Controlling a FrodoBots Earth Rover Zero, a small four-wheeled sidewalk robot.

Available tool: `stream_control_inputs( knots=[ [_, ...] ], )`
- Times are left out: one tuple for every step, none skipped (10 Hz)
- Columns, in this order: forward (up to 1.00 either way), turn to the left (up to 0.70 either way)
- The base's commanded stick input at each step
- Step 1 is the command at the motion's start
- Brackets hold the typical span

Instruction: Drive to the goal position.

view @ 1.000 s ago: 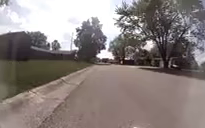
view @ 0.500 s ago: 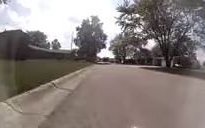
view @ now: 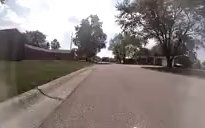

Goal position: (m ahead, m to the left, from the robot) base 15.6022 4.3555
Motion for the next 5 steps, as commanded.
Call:
stream_control_inputs(
  knots=[
    [1.0, -0.32],
    [1.0, -0.34],
    [1.0, -0.28],
    [1.0, 0.0],
    [1.0, 0.0]
  ],
)
